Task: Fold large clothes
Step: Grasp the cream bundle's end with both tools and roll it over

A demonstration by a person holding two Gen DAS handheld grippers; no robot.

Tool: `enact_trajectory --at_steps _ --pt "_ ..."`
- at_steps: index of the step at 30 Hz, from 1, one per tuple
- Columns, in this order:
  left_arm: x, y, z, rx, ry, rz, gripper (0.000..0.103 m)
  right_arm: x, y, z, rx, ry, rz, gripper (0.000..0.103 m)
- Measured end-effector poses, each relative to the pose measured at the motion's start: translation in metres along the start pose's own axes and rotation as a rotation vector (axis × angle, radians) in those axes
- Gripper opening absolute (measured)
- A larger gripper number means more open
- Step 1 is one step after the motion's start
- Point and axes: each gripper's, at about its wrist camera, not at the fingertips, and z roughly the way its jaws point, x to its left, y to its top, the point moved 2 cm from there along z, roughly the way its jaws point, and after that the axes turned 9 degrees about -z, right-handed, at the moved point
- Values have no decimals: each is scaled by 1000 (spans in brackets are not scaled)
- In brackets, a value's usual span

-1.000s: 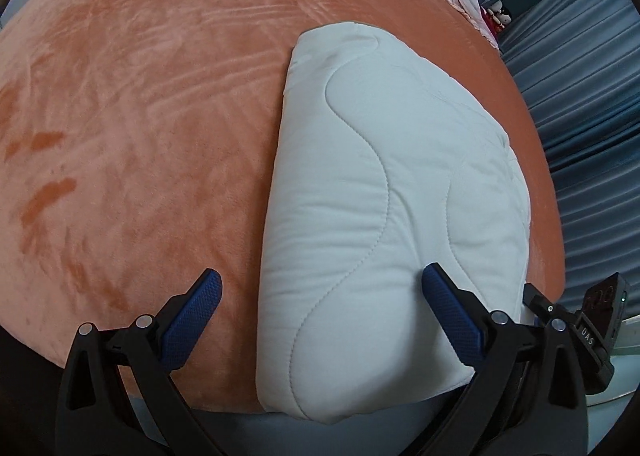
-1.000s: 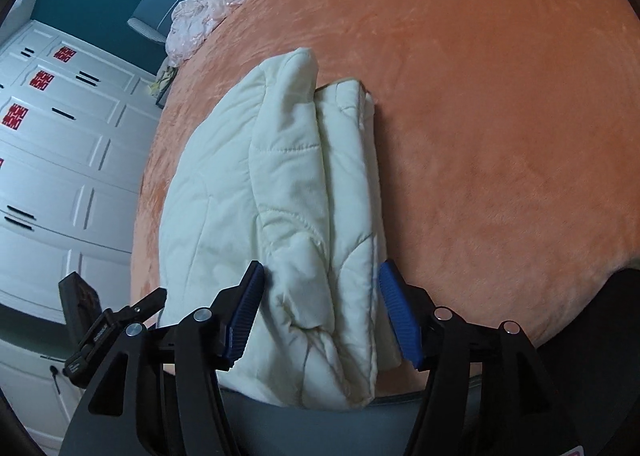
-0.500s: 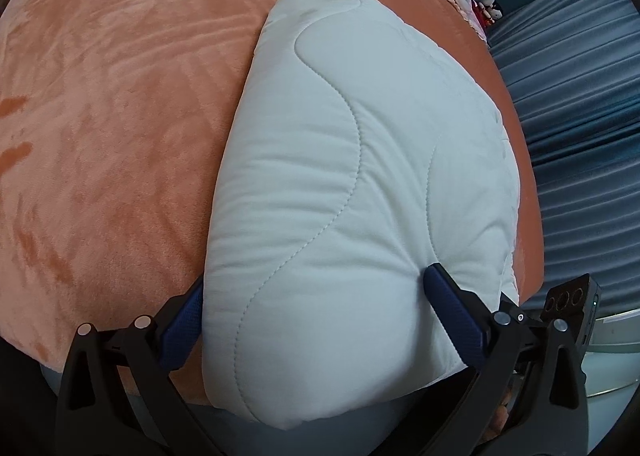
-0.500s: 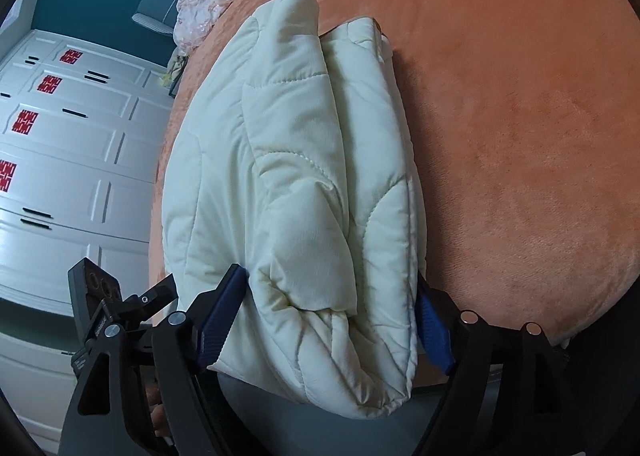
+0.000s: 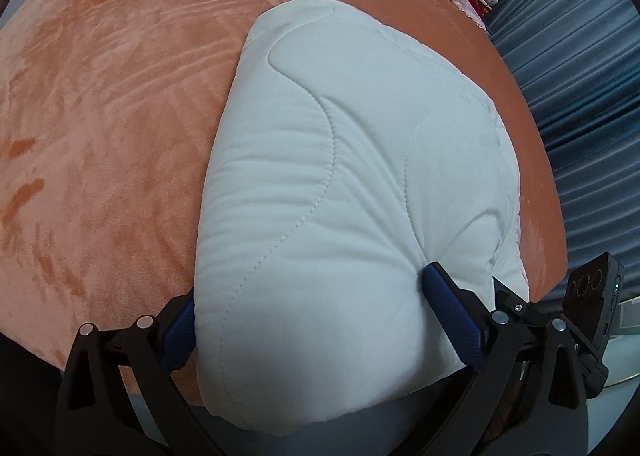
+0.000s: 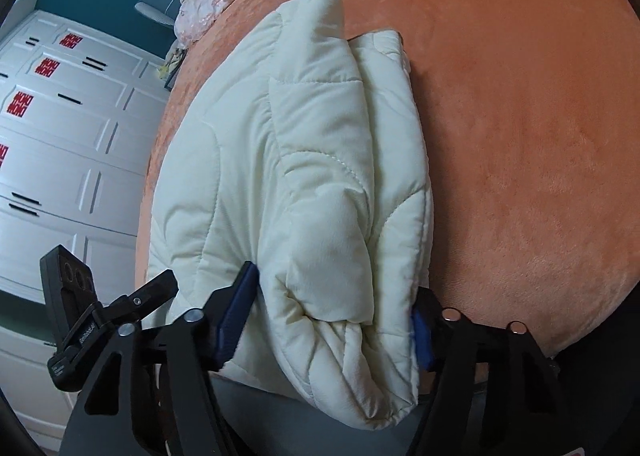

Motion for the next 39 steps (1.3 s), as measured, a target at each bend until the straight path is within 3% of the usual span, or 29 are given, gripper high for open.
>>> enact_trajectory --at_steps 3,7,15,19,22,26,28,29,31,34,36,39 --pt "-9 -1 -12 -31 6 44 89 10 6 -10 -12 -37 -48 36" --pt "-22 3 -33 -86 8 107 78 26 15 -23 -39 -85 -93 28" --pt "-49 18 -77 -188 -50 198 61 67 38 -64 -173 -114 -216 22" --pt "-66 28 -99 -243 -75 237 58 99 62 -84 -236 -150 -326 21" --pt "-66 40 -107 -265 -79 231 58 104 78 -84 -235 -135 -323 21" --pt "-47 48 -97 -225 -71 195 59 81 77 -64 -162 -74 -232 22" --pt "-34 44 -84 -198 -43 185 60 68 65 -44 -99 -69 -177 34" --pt "-24 41 -76 -173 -33 172 61 63 56 -36 -80 -86 -158 35" --pt "-6 35 -64 -137 -21 143 63 53 39 -24 -62 -127 -131 54" --pt "9 27 -58 -113 -14 131 66 48 24 -11 -28 -174 -137 65" --pt "14 25 -55 -103 -7 127 68 42 20 -3 2 -149 -119 70" --pt "23 25 -50 -90 -6 107 71 22 19 17 54 -41 -7 83"
